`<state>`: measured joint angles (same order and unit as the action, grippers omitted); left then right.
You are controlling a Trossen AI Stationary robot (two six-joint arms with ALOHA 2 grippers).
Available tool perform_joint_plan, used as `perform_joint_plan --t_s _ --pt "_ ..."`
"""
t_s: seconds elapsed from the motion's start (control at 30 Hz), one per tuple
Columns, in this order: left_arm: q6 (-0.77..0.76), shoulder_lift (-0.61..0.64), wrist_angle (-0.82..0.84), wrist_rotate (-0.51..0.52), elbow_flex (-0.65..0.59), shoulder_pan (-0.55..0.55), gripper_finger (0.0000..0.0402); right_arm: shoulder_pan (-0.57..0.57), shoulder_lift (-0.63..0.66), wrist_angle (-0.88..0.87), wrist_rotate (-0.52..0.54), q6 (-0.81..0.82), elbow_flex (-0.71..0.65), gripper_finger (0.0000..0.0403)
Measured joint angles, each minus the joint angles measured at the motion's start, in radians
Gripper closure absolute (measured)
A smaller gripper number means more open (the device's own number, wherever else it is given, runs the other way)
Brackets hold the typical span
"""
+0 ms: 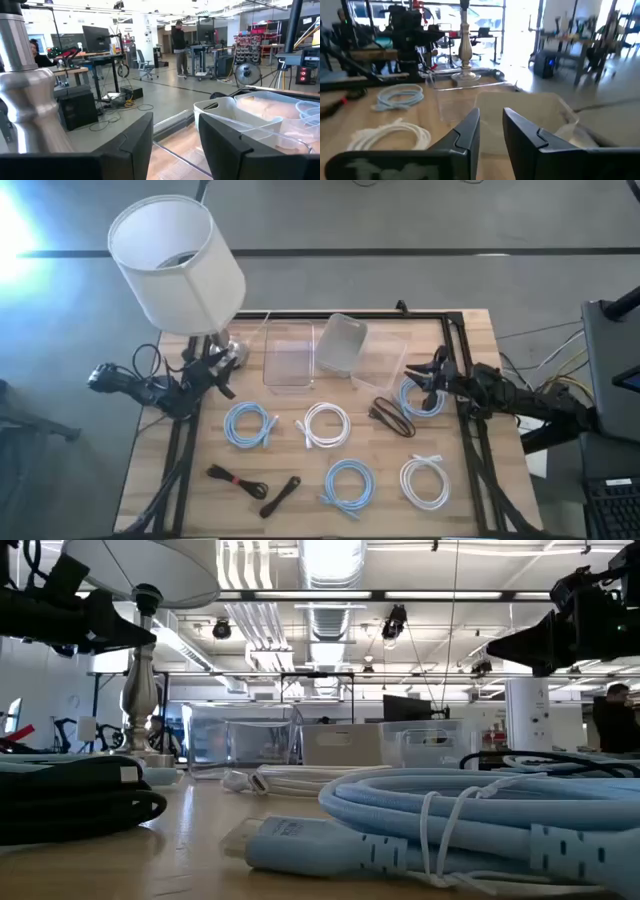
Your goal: Sort HDMI cables
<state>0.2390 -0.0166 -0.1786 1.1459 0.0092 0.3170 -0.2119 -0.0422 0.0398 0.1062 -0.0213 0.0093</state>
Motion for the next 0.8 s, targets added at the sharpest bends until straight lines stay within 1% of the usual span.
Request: perform_joint_plan --t_s 0.13,0.23,0.57,0.8 --pt "0.000 0.000 0.000 0.000 0.000 0.000 0.0239 0.000 0.000 -0.001 0.000 -0.138 0.000 0.0316" --pt "0.000 0.000 0.000 0.000 0.000 0.000 0.0239 0.000 0.000 -0.004 0.000 -0.188 0.000 0.0318" --pt "0.000 0.000 0.000 0.000 0.000 0.000 0.0239 0.000 0.000 -0.006 0.000 -0.196 0.000 0.0334" --pt "0.000 0.000 0.000 0.000 0.000 0.000 0.0239 0.000 0.000 -0.006 0.000 -0.195 0.000 0.0330"
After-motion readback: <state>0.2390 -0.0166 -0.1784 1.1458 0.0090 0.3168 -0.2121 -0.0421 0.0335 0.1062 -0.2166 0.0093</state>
